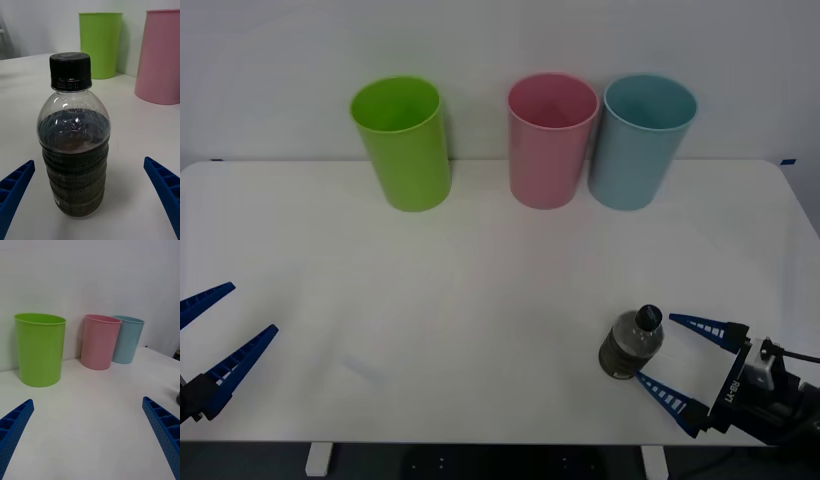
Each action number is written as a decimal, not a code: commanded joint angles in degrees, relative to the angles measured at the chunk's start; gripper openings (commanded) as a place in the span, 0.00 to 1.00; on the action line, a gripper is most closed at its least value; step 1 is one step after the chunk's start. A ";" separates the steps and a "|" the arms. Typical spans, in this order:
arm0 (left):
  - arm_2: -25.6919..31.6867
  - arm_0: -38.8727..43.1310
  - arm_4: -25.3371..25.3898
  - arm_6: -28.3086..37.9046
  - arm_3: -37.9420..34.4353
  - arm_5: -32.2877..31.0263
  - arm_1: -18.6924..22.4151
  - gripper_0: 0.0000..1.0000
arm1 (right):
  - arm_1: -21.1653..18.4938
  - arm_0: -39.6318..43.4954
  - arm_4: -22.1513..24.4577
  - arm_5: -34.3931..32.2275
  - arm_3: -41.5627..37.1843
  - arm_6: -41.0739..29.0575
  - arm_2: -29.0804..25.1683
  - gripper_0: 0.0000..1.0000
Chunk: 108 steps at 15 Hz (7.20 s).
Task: Grasp the object on the table and drop it into the matching bin: aluminum can to the light blue bin, PET bottle to the pink bin.
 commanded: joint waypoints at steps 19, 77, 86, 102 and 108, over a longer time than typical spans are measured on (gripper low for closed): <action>0.00 0.00 0.00 0.00 0.00 0.00 0.00 1.00 | 3.14 -7.82 2.09 1.07 9.14 2.53 2.95 0.00; 0.00 0.00 0.00 0.00 0.00 0.00 0.00 1.00 | -3.19 -53.17 9.30 17.15 16.17 -34.30 8.05 0.00; 0.00 0.00 0.00 0.00 0.00 0.00 0.00 1.00 | 5.60 -66.18 16.15 28.05 33.13 -30.08 8.05 0.00; 0.00 0.00 0.00 0.00 0.00 0.00 0.00 1.00 | 8.85 -66.35 18.00 34.29 33.22 -25.68 8.23 1.00; 0.00 0.00 0.00 0.00 0.00 0.00 0.00 1.00 | 8.06 -65.38 15.54 31.13 33.22 -24.80 8.14 1.00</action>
